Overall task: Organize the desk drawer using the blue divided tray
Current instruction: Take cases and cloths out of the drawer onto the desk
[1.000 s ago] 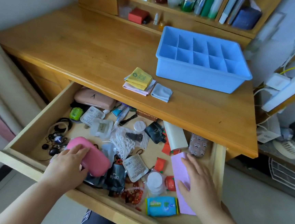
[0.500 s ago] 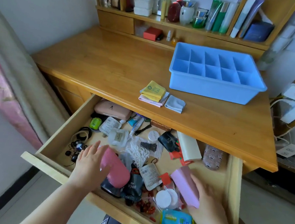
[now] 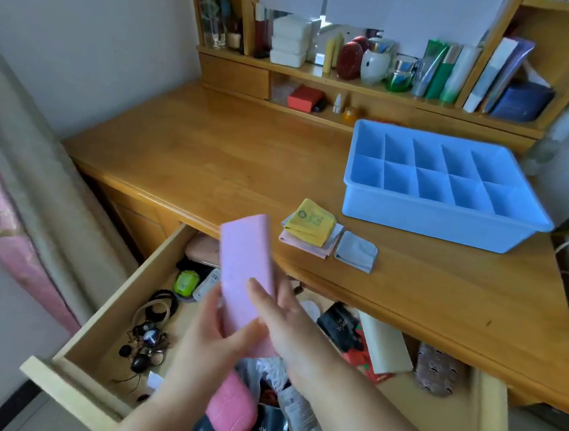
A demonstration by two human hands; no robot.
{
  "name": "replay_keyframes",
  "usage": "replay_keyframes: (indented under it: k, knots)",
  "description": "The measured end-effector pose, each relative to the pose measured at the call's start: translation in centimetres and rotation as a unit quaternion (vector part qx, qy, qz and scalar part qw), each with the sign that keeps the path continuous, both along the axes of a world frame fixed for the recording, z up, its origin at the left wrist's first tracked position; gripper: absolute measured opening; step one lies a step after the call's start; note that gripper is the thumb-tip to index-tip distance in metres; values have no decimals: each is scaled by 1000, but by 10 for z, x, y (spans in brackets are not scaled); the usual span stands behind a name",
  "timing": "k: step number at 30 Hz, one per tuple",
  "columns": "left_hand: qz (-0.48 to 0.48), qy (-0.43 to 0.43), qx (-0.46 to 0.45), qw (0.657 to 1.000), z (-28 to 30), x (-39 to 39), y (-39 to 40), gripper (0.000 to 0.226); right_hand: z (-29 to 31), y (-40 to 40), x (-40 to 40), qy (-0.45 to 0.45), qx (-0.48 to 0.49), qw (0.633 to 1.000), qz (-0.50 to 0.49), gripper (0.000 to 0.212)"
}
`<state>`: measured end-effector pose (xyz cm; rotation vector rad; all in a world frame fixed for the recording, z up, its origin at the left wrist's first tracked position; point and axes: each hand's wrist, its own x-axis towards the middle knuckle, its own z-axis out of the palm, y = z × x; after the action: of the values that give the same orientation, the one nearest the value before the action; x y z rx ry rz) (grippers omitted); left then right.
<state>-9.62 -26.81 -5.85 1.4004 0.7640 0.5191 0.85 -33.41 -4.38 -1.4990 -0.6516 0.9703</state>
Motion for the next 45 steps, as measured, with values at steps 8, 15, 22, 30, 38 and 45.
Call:
replay_keyframes:
  k: [8, 15, 22, 30, 38, 45]
  knots:
    - [-80, 19, -40, 996, 0, 38, 65, 67, -31, -7, 9, -50, -21, 998, 32, 43]
    - [55, 115, 118, 985, 22, 81, 155, 63, -36, -2, 42, -224, -85, 971, 11, 33]
    - [77, 186, 136, 970, 21, 110, 208, 47, -96, -91, 87, -468, -324, 818, -87, 50]
    - [154, 40, 427, 890, -8, 28, 93, 40, -118, -103, 99, -389, -488, 768, -145, 70]
    - [-198, 135, 160, 958, -35, -1, -52, 52, -59, -104, 24, 224, -163, 947, -164, 67]
    - [-128, 187, 237, 944, -18, -13, -48, 50, -30, -47, -19, 287, -82, 949, -102, 38]
